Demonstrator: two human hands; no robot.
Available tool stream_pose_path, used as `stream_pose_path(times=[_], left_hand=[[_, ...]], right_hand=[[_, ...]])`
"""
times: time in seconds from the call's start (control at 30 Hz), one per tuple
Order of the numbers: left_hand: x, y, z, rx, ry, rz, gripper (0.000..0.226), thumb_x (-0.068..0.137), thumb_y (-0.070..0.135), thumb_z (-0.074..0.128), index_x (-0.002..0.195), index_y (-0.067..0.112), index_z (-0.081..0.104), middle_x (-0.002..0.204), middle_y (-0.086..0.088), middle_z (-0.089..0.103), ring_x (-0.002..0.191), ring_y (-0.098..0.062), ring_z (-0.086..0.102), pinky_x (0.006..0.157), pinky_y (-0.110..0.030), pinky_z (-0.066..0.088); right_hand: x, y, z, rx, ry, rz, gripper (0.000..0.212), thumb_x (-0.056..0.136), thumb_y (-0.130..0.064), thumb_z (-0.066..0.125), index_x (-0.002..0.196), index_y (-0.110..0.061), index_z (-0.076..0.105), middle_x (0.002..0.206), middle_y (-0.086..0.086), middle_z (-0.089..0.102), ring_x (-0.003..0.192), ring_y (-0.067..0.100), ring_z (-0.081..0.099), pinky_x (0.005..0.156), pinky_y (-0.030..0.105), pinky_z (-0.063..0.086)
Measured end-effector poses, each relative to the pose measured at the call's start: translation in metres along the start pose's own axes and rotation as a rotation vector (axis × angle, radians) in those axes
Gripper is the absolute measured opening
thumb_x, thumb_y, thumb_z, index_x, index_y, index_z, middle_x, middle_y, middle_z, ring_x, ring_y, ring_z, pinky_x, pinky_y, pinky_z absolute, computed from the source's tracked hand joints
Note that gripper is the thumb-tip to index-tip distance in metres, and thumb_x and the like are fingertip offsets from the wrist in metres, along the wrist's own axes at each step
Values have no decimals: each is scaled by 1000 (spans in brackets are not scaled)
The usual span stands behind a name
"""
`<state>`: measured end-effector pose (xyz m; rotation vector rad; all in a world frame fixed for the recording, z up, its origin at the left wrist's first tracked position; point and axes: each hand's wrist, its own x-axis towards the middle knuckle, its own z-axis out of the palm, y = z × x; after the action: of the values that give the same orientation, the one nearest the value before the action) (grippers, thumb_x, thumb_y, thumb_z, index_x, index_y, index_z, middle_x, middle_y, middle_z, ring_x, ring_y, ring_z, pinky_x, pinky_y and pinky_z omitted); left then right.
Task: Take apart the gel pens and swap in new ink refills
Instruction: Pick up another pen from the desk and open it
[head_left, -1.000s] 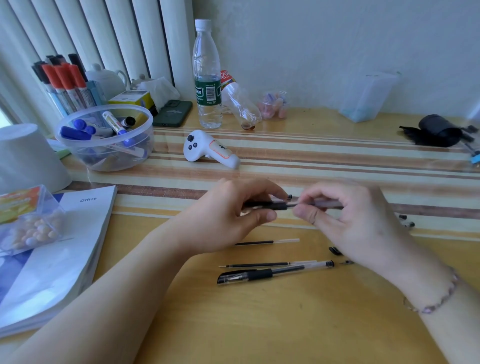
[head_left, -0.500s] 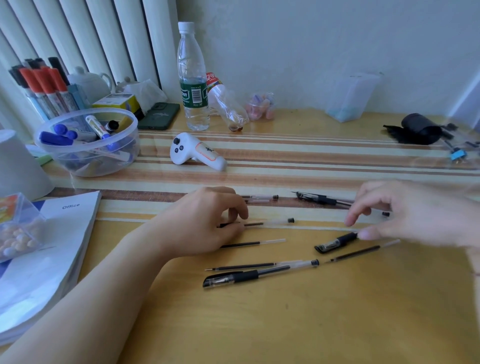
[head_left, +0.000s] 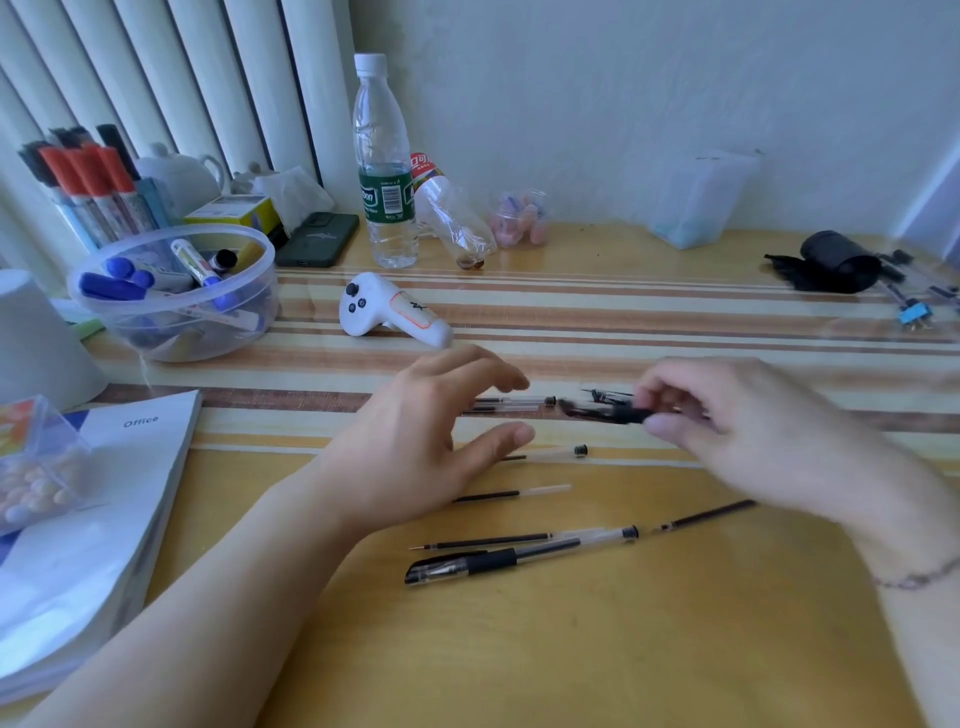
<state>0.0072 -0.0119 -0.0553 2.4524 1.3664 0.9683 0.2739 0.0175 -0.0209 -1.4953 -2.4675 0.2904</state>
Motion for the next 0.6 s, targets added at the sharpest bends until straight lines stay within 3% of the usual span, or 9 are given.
stream_pose_path(times=[0.1,0.23,0.37,0.47,0.6], left_hand=[[2,6,6,35,-23,77,37,89,46,62,114,20,65,108,9,64,101,-11,60,86,-35,50],[2,7,7,209,-70,128,25,94,39,51,104,21,67,88,8,65,81,-17,58,76,-36,47],[0,11,10,241,-183,110,27,96,39,34,94,22,55,74,7,61,64,-26,54,59,-37,44],[-1,10,7,190,-196,57,15,93,39,41,91,29,52,59,9,48,52,-18,42,50,-34,40],[-2,5,1,180,-143,14,31,89,55,42,100,34,61,40,5,35,41,-10,37,44,-25,29]], right_hand=[[-1,-35,20,78,92,-129,9,94,-31,54,100,-33,59,85,-23,60,79,-3,57,67,24,48],[-2,-51,39,77,166,-204,16,95,-35,51,107,-32,62,95,-20,65,79,4,60,65,30,51],[2,-50,46,114,159,-246,24,92,-44,48,101,-34,68,87,-16,67,77,9,62,64,35,52],[4,-46,43,158,148,-306,28,91,-46,45,101,-36,70,85,-13,67,77,10,63,62,36,52],[4,-45,40,129,200,-328,24,91,-46,50,103,-39,69,84,-15,67,73,10,63,56,35,51]])
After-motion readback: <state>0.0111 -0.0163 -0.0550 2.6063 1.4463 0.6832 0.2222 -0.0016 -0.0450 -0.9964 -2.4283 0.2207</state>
